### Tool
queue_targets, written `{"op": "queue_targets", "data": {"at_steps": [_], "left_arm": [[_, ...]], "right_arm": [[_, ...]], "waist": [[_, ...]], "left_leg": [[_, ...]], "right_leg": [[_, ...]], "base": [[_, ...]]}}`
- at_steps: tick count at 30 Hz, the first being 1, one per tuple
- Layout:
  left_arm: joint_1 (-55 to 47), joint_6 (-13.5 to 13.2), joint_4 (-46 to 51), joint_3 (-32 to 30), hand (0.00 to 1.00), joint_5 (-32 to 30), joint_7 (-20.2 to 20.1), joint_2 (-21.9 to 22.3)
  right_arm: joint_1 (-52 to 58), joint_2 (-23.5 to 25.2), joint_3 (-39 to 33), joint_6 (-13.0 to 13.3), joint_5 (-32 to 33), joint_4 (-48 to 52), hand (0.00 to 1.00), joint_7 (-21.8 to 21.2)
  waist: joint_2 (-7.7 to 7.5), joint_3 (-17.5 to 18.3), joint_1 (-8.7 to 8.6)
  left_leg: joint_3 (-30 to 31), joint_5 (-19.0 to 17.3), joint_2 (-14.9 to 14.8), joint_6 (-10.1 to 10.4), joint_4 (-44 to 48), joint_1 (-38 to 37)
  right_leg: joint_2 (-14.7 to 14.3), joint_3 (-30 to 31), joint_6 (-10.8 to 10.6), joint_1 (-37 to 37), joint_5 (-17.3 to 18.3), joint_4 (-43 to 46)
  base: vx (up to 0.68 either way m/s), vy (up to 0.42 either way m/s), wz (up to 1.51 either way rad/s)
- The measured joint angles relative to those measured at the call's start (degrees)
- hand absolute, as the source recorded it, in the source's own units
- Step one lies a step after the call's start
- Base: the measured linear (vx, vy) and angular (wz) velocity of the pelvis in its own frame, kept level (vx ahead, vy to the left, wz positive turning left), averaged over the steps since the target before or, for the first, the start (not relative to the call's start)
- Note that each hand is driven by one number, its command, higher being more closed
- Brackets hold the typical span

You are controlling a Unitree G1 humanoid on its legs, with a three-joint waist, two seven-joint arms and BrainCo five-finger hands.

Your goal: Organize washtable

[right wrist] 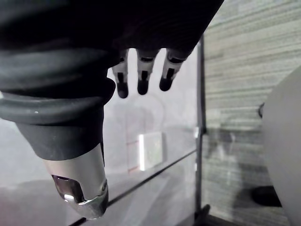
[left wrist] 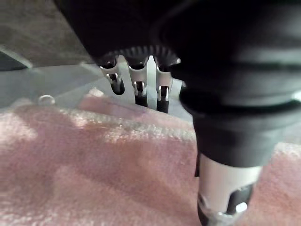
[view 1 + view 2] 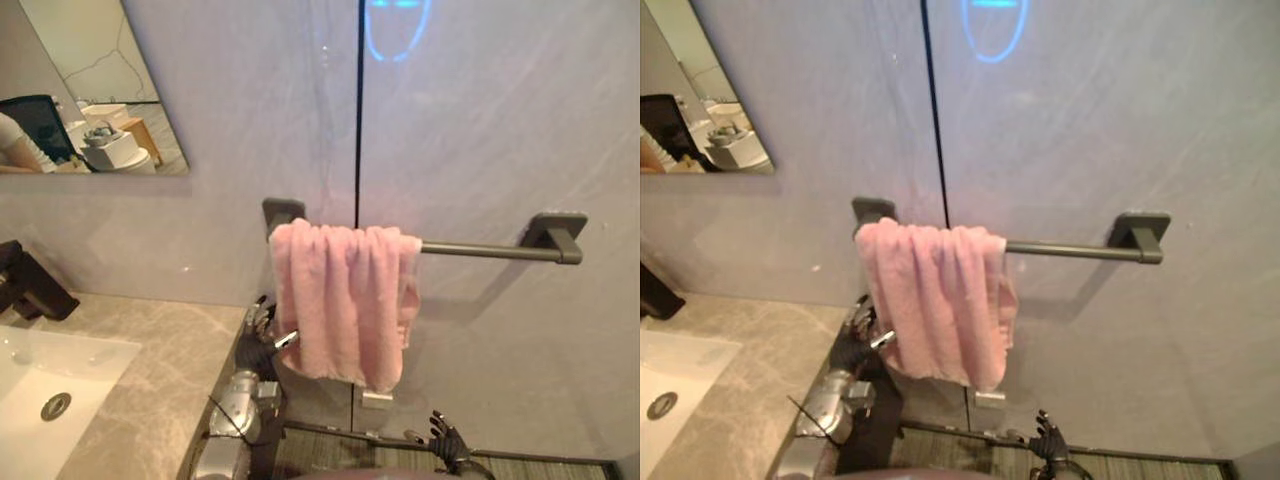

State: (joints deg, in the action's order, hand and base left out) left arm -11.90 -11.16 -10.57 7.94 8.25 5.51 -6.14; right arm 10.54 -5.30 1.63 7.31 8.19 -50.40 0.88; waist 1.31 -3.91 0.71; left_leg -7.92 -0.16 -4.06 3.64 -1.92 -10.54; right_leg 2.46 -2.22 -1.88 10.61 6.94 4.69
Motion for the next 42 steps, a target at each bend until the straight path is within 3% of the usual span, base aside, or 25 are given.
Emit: {"op": "queue_targets", "data": {"at_steps": [4, 5, 11, 16, 26, 30, 42], "left_arm": [[1.08, 0.81, -3.03, 0.61, 0.0, -1.25, -0.31, -1.12], [1.78, 1.31, -4.22, 0.96, 1.0, -1.44, -0.5, -1.14], [2.63, 2.0, -4.75, 1.94, 1.0, -1.82, -1.84, -2.03], [3.62, 2.04, -4.75, 3.31, 1.0, -1.99, -3.04, -3.11], [5.55, 1.94, -4.58, 3.87, 1.0, -2.06, -3.0, -3.09], [5.74, 1.9, -3.07, 5.13, 1.0, -2.06, -3.03, -3.26], [6.3, 1.81, 0.97, 6.46, 1.0, -1.83, -4.21, -3.14]], "right_arm": [[-0.18, -0.19, 0.04, 0.0, 0.09, 0.27, 0.0, -0.01], [-0.28, -0.55, 0.08, -0.01, 0.07, 0.41, 0.0, -0.02], [-0.05, -0.88, 0.2, -0.1, 0.07, 8.48, 0.0, 0.02], [-0.07, -1.09, 0.19, 0.21, 0.01, 19.41, 0.0, 0.09], [4.07, -3.31, 2.58, 0.28, -6.18, 39.51, 0.0, -0.06], [5.91, -5.95, 4.17, 2.01, -7.21, 48.51, 0.0, -1.92], [5.73, -10.98, 9.1, 3.57, -7.89, 56.6, 0.0, -4.68]], "waist": [[-0.05, -0.41, -0.35], [-0.02, -0.43, -0.55], [0.16, -1.48, -3.09], [-0.84, -2.11, -2.92], [-0.61, -2.21, -4.71], [-0.59, -2.24, -4.83], [-0.66, -1.84, -4.65]], "left_leg": [[0.13, -0.16, -0.1, -0.12, -0.19, 0.78], [0.15, -0.16, -0.1, -0.13, -0.27, 1.06], [-0.23, 0.13, 0.09, -0.24, -0.16, 1.68], [-0.11, 0.12, 0.3, -0.24, -0.07, 1.35], [0.04, 0.01, 0.06, -0.3, 0.08, 0.69], [-0.03, -0.36, 0.0, -0.26, 0.01, 0.69], [-0.13, -0.16, 0.28, -0.63, 1.19, 1.77]], "right_leg": [[-0.39, 1.11, 0.21, -1.16, -0.26, -0.37], [-0.36, 1.26, 0.19, -1.64, -0.27, -0.32], [-0.37, 2.52, 0.11, -2.88, -0.69, -0.29], [-0.7, 3.38, 0.21, -2.8, -0.77, -0.36], [-0.53, 4.18, 0.17, -2.9, -1.35, -0.06], [-0.47, 4.47, -0.04, -3.03, -1.62, -0.13], [-1.04, 4.49, 0.02, -3.85, -1.97, 0.18]], "base": [[-0.02, -0.01, -0.14], [0.0, -0.004, -0.05], [0.06, 0.005, -0.1], [0.06, -0.011, -0.11], [-0.06, -0.008, -0.06], [-0.07, -0.007, -0.04], [0.0, -0.002, -0.01]]}}
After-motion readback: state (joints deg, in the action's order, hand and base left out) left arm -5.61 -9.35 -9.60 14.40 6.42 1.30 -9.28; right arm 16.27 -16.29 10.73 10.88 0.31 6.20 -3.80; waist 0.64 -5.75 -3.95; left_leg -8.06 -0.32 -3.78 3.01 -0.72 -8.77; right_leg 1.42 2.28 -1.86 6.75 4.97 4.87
